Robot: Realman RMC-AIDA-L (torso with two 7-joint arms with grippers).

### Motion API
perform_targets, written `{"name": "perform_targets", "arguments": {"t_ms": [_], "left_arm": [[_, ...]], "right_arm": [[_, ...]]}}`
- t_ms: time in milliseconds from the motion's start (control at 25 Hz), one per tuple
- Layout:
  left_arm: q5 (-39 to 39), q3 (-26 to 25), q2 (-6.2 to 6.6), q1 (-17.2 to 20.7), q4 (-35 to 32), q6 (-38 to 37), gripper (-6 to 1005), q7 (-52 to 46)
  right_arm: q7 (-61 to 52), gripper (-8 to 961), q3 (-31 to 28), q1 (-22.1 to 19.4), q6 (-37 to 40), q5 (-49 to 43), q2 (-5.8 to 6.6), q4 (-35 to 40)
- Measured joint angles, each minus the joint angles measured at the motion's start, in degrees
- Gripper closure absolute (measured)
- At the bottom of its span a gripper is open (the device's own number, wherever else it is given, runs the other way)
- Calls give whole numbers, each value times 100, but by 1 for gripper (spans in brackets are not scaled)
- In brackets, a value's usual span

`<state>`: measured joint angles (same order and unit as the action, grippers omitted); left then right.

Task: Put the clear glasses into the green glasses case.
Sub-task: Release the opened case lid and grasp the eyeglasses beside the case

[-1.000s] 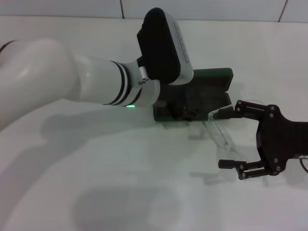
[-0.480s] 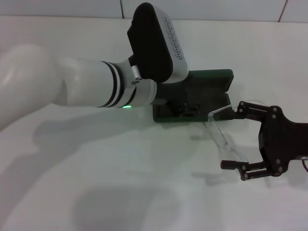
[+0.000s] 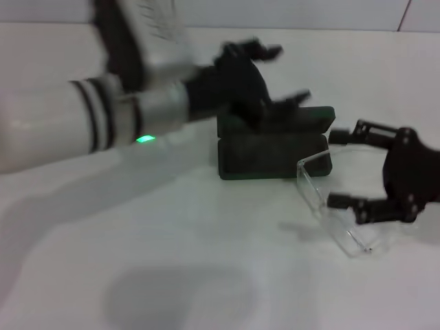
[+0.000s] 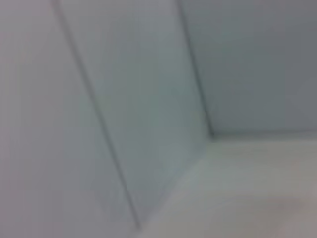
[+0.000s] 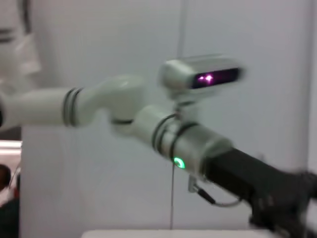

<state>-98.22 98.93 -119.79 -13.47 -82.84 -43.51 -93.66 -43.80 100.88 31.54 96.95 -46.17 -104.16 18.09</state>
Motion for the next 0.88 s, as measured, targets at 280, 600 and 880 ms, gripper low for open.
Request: {"name": "perform_targets", "arguments": {"t_ms": [280, 600, 880], "left_arm": [[3124, -1026, -3, 303, 1532, -854, 242, 2288], [4224, -1957, -1, 217, 3048, -2158, 243, 3351], [4320, -2020, 9, 141, 3449, -2237, 242, 3768]], "right_arm": [[-3706, 102, -1239, 387, -162, -1898, 453, 1596], [-7321, 103, -3394, 372, -301, -6022, -319, 4596], [-9155, 106, -3524, 838, 690, -8366, -1050, 6330]]}}
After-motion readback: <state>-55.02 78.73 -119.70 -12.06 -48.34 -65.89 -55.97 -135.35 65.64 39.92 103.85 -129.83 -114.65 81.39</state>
